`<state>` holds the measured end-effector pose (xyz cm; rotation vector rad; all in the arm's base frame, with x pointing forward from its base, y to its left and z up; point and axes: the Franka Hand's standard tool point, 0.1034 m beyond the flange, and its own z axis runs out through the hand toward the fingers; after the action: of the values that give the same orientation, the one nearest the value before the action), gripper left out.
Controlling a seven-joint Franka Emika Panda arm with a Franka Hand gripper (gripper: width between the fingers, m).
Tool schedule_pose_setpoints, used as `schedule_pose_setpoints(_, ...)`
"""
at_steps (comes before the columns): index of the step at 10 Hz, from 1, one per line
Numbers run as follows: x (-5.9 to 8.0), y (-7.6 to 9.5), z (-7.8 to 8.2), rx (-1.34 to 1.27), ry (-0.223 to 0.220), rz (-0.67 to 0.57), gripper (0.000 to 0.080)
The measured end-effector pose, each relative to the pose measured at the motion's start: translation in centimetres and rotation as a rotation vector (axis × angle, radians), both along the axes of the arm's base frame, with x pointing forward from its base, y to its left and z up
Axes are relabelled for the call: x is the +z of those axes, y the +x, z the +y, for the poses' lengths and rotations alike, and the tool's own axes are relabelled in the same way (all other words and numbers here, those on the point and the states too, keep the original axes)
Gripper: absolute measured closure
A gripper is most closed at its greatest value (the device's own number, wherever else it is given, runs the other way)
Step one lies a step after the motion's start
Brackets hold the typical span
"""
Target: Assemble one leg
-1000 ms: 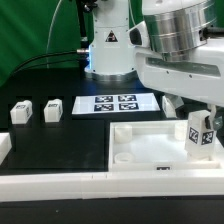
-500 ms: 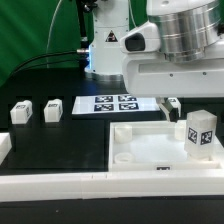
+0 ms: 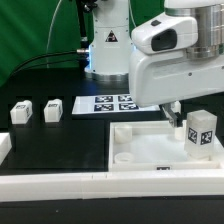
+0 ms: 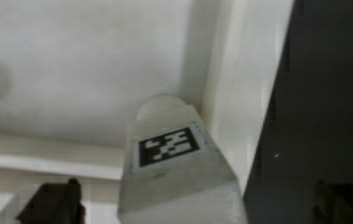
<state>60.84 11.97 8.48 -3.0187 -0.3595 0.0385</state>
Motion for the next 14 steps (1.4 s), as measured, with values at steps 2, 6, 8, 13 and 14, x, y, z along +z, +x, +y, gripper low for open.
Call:
schedule_pose_setpoints(2,0.02,0.09,-0.07,0.043,0.003,-0.008,0.0151)
schedule_pose_setpoints(6,0.02,0.09,-0.08,0.043,0.003,-0.008,0.0248)
schedule_pose_setpoints(8,0.02,0.11,-0.18,0.042,0.002,-0.008,0.0505)
schedule_pose_setpoints(13,0.04,0.15,-0.20,-0.157,0.003,0.010,0.0505)
schedule_pose_setpoints(14,0.03,0.20,-0.33,-0.282,0.018,0.022,0.0505)
